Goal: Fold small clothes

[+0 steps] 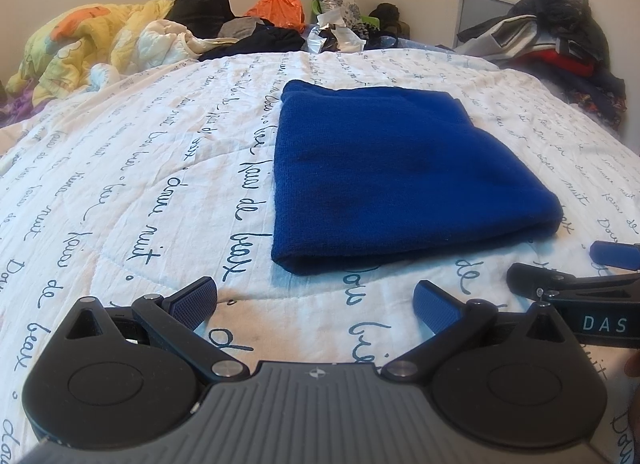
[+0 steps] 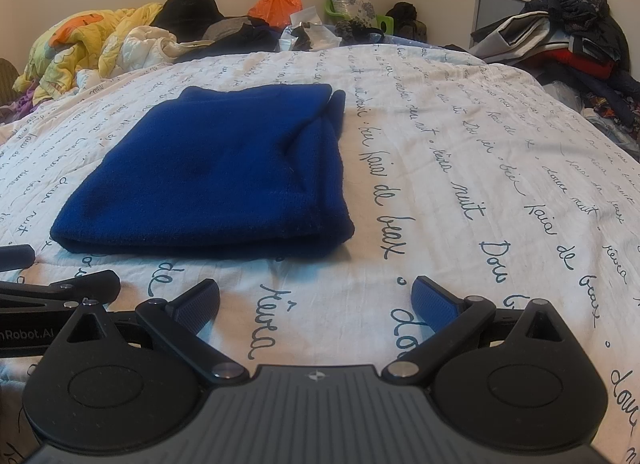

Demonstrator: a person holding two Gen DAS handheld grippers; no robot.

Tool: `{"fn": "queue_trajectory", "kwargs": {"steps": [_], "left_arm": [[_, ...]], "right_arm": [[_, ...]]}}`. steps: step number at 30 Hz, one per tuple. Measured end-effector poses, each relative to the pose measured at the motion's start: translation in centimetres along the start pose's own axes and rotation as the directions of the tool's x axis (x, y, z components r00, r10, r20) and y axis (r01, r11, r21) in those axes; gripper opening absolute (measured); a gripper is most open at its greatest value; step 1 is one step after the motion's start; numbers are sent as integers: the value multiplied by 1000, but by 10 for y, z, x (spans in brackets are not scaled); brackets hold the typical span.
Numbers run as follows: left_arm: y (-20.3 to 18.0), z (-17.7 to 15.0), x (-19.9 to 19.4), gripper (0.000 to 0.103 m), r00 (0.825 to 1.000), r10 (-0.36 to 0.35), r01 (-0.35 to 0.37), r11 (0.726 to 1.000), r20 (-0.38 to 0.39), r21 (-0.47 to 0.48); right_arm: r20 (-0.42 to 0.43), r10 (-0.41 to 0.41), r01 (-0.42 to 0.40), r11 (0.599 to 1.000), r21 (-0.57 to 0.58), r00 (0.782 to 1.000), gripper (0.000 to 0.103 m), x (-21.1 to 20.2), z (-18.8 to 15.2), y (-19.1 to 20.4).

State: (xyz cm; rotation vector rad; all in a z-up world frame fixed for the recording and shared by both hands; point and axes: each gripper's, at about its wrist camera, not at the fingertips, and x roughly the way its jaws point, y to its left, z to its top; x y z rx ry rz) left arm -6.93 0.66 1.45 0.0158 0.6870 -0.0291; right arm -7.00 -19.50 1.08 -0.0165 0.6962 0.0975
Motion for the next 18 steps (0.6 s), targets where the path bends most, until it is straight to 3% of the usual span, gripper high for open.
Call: {"fn": "queue_trajectory", "kwargs": {"steps": [18], "left_arm": [[0,1,0,103,1000,1,-1,1000,-7,0]], "right_arm": [[0,0,0,1000,0,1000,103,0,0,0]]}}
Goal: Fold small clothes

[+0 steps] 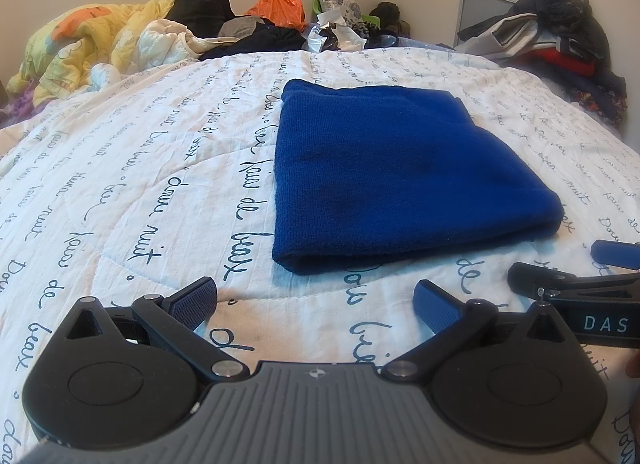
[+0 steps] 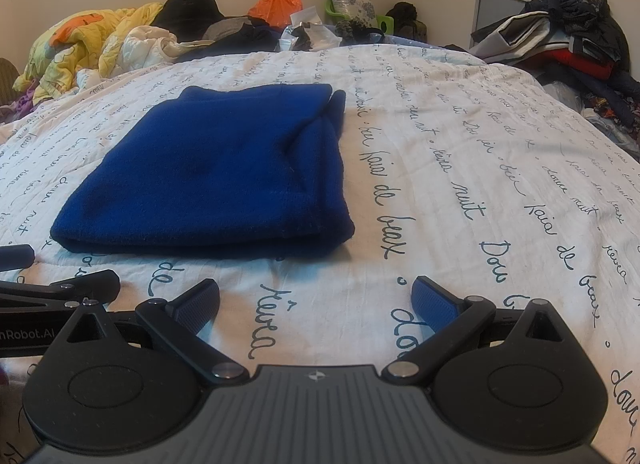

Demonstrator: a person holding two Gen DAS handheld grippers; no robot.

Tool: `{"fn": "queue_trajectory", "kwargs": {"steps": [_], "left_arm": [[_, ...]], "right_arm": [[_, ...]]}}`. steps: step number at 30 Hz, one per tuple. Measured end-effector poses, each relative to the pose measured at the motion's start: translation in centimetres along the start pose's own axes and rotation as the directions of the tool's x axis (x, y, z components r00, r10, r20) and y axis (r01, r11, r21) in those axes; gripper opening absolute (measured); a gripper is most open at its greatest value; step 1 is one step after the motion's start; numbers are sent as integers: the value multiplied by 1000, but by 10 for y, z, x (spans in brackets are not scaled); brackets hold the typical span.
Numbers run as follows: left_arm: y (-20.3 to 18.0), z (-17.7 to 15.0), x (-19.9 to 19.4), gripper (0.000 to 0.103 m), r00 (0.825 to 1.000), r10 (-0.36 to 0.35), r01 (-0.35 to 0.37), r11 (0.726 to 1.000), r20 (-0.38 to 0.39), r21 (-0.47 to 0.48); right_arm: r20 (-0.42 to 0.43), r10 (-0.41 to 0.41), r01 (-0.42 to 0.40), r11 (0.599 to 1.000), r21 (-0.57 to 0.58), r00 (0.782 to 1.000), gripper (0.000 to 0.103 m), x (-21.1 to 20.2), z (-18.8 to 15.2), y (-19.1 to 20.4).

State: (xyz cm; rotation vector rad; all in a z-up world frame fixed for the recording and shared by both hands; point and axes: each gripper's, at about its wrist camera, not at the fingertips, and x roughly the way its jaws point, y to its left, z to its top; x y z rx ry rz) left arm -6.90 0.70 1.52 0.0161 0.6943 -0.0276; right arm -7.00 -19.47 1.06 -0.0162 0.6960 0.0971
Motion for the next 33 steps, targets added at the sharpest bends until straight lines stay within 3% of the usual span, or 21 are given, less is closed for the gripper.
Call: {"fn": "queue_trajectory", "kwargs": {"steps": [16,33], "left_arm": [[-3,9,-1,103,996,26,-28,999,-88,-22],[-7,10,-2,103,995,40,-43,998,-95,-35]], "right_arm": [[-15,5,-5,1000,-6,1000,103,-2,2,0],[-25,15,-15,1000,-13,1000,103,1,5,-2]]}}
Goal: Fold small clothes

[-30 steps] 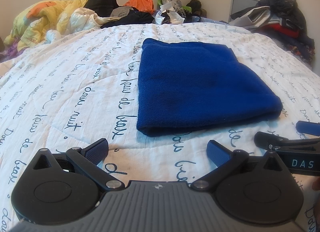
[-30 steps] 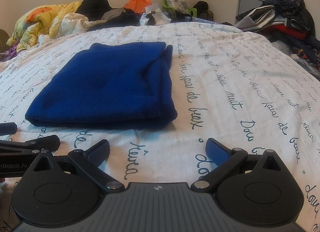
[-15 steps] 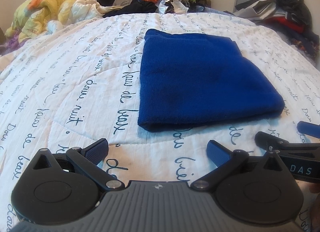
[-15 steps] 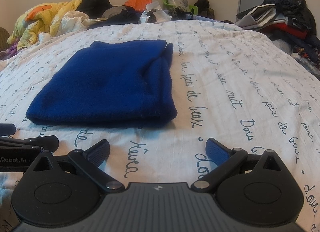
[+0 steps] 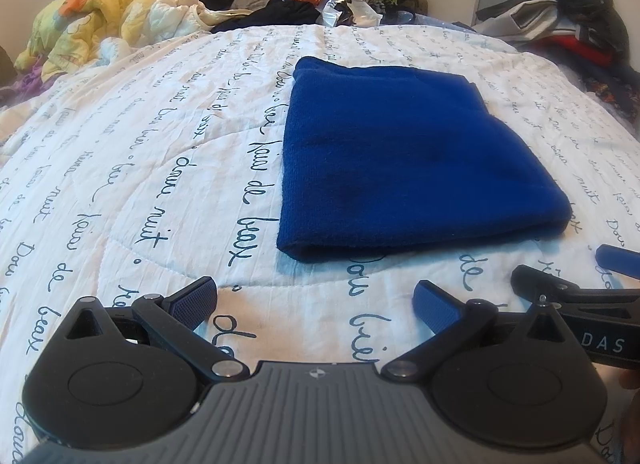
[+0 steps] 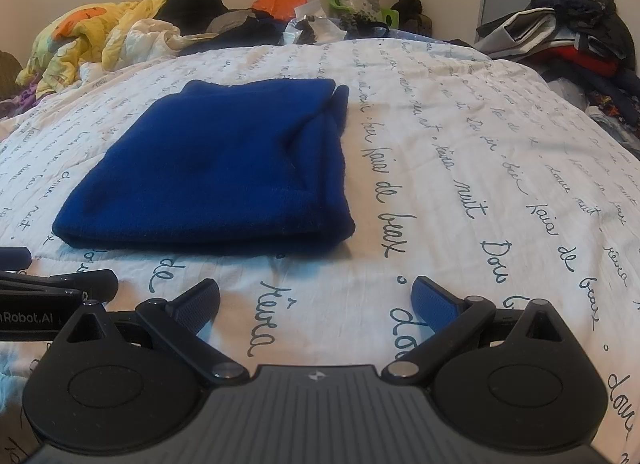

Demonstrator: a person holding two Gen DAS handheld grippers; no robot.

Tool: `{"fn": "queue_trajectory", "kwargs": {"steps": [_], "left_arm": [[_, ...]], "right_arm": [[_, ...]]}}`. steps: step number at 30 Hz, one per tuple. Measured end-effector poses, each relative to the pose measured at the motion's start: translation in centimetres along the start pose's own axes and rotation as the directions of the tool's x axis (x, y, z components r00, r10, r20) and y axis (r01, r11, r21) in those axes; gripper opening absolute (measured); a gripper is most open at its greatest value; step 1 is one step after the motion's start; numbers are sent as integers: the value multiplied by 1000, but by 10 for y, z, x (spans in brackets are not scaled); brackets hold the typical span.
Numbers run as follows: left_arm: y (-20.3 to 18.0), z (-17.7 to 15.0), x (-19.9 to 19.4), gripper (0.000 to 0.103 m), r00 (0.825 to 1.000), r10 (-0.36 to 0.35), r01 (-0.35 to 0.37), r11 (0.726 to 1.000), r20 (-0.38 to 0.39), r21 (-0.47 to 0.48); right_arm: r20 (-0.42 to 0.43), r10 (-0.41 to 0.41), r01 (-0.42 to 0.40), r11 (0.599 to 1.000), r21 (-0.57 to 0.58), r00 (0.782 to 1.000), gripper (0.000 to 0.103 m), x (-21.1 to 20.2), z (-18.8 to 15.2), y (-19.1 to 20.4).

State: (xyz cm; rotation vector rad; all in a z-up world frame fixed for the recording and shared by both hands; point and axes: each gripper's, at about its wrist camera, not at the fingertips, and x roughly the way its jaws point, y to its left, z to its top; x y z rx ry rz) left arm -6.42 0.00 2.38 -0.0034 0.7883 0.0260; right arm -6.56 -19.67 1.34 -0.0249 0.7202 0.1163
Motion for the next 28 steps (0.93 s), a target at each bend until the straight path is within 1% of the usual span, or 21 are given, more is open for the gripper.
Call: {"fn": "queue_trajectory", "kwargs": {"steps": [17,23,28], "left_arm": [[0,-2,-1,103,1000,2,-2,1000,10,-2],[0,-3,-2,103,1000,19,-18,1000,20,-13],[3,-3,-3,103,1000,3,-3,1000,16,5]], "right_arm": [[1,2,-2,1000,-2,1000,103,1,0,-1],[1,3,-3,1000,-3,1000,103,1,0,-1],[9,5,-5,1000,-2,1000,103,0,0,-1]]}}
